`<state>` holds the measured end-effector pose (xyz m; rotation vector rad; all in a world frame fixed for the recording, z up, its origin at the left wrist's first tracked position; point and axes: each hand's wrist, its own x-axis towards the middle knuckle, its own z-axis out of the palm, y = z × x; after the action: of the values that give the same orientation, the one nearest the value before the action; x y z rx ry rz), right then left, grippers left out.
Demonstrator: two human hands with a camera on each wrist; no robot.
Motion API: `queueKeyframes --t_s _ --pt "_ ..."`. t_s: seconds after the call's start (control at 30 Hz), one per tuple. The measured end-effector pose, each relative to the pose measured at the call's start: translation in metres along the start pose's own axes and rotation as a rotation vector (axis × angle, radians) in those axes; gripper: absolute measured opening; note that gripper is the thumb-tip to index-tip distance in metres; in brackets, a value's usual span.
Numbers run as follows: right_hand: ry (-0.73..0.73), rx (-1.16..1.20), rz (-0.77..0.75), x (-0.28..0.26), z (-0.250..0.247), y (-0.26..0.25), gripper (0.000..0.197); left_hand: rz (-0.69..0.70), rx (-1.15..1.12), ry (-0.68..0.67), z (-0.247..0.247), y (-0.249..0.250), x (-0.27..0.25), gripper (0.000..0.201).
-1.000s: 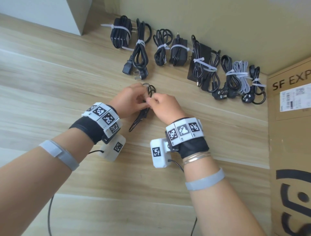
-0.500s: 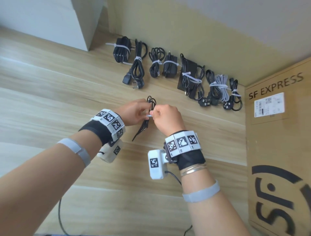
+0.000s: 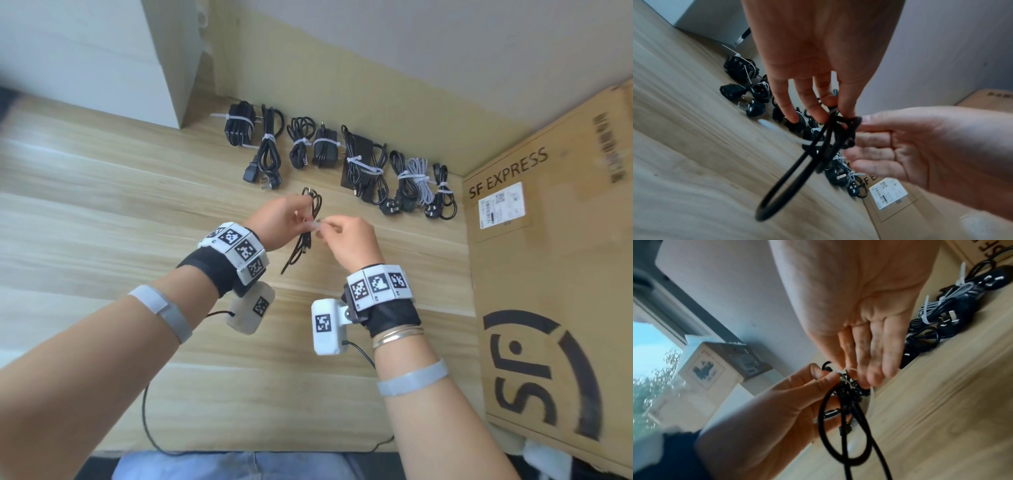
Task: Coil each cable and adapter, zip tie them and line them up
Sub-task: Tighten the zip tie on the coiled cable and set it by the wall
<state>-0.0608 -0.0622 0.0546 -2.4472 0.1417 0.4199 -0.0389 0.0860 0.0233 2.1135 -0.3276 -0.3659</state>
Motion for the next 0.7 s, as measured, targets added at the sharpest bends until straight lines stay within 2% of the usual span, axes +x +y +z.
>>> queueKeyframes --t_s 0.1,0.23,0.3,0.4,0.5,0.6,0.63,0.7 --pt "-0.082 0.121 0.046 -0.01 -0.005 -0.008 0.022 -0.021 -0.109 0.021 0.0 0.008 0.0 0.017" --pt "-0.087 0.125 0.062 -0.009 -0.011 -0.005 0.019 -0.034 -0.339 -0.105 -0.005 0.016 0.0 0.022" --pt "-0.087 0.146 0.093 -0.008 -0.014 0.0 0.025 -0.051 -0.383 -0.105 -0.008 0.018 0.0 0.022" --pt "-0.074 0.183 0.12 -0.008 -0.019 0.005 0.034 -0.037 -0.134 -0.051 -0.012 0.014 0.001 0.018" --pt "-0.071 0.159 0.132 -0.01 -0.022 0.008 0.038 -0.007 0.062 -0.144 -0.009 0.005 0.002 0.039" --pt "-0.037 0.173 0.152 -0.008 -0.021 0.013 0.036 0.018 0.125 -0.133 -0.006 0.003 0.003 0.05" --pt "-0.028 0.188 0.154 -0.008 -0.023 0.012 0.036 0.012 0.132 -0.161 -0.005 0.001 0.004 0.048" --pt "-0.023 0.214 0.152 -0.007 -0.025 0.013 0.037 -0.006 0.115 -0.303 -0.001 -0.002 0.003 0.044"
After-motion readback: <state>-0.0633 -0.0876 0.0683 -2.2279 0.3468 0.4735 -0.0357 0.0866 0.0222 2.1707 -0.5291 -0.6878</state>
